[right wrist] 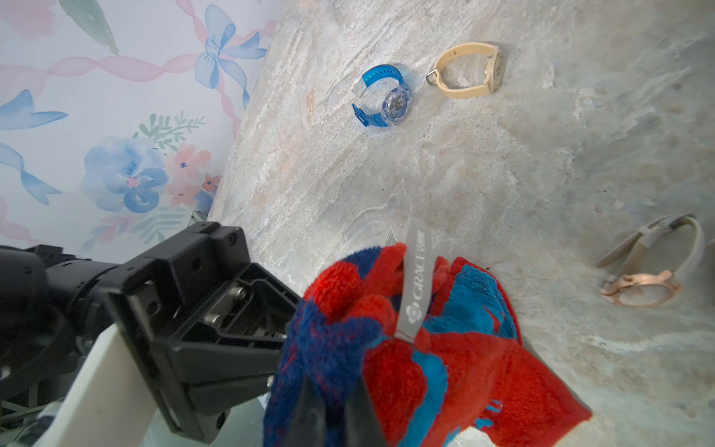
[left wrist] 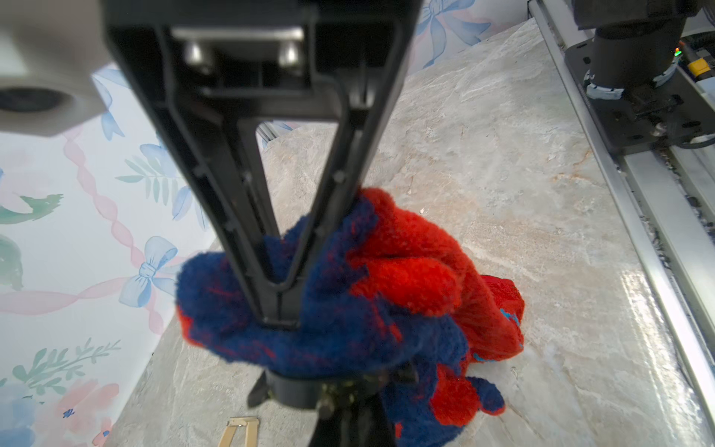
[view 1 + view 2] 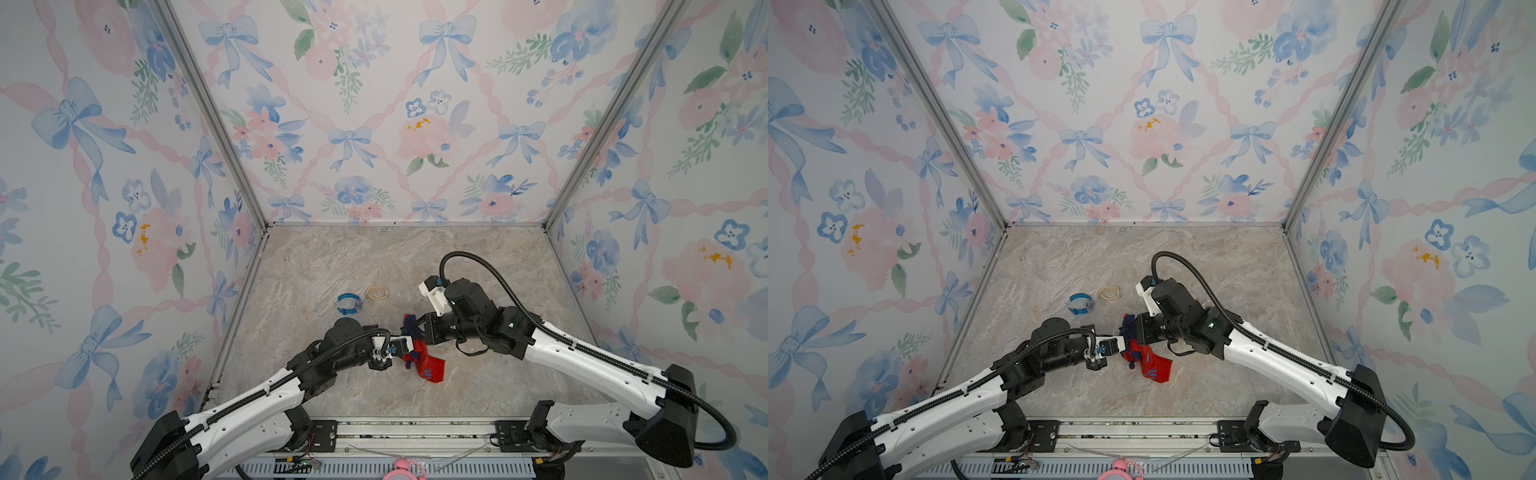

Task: Wipe the watch dial
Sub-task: Wipe the dirt from the watch dial.

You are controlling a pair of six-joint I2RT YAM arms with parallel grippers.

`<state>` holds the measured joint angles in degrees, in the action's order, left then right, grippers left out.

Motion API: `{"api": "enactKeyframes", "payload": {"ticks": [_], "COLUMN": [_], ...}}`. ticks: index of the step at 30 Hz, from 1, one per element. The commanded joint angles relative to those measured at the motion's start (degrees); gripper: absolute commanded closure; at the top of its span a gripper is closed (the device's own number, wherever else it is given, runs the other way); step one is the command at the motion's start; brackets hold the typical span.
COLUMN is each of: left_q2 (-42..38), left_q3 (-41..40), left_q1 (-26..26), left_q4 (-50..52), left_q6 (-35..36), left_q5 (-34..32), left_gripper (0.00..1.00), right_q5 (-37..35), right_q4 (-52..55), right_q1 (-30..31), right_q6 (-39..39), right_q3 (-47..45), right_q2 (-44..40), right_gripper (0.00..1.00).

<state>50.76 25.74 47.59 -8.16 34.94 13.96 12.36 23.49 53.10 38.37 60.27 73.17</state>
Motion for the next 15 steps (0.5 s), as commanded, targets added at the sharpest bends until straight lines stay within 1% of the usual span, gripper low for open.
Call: {"api": "enactKeyframes", "payload": {"ticks": [1,5,11,15], "left_q2": [-0.16,-0.56,-0.72,-0.53], "left_q3": [1.16,0.98,0.81,0.81], "left_q1": [0.02,0.04,0.04,-0.07], "left_q4": [-2.48,-2.71,-3.07,-3.08], "left_q6": [-0.29,-0.31,-0.37,-0.40], "left_q5": [1.38,1.00,0.90,0.91], "left_gripper": [0.95,0.95,0.95,0.94], "right_q5": [0.36,0.36,0.78,1.08], "right_q4": [-1.15,-1.00,-0.68,0.21], "right_q1": [0.60,-0.87,-4.77,-5.18], "right_q6": [-0.80,-0.58,0.21,0.47], "right_q3": [1.04,-1.49,-7.49,-8.03], "right_q2": [1.67,0.74,-3.55,-6.39], "right_gripper": [1.00,1.00,1.00,1.00]}}
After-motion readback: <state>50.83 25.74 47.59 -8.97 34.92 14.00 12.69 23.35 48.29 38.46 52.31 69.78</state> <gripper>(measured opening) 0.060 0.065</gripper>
